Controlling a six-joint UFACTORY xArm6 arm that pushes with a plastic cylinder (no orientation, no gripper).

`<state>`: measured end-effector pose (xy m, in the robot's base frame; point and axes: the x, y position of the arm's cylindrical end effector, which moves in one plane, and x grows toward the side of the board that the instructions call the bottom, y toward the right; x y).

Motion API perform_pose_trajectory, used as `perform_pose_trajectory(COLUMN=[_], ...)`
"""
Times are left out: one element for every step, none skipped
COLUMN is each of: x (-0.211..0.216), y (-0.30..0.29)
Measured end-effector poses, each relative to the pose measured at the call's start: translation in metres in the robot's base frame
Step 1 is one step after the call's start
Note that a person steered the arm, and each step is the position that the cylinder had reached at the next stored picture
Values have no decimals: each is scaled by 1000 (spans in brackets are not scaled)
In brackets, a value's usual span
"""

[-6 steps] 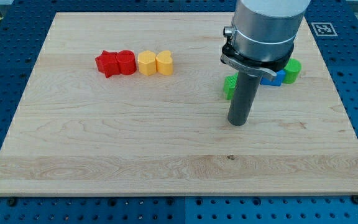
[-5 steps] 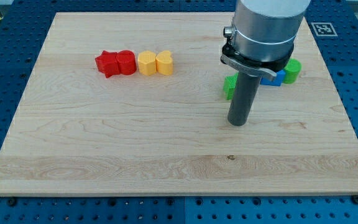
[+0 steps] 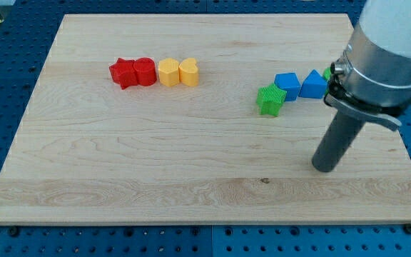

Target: Move triangle little up

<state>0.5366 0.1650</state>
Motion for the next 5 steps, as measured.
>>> perform_pose_trajectory(x=[-59,-111,-124,-143,-159], y=[1,5,20,17,26])
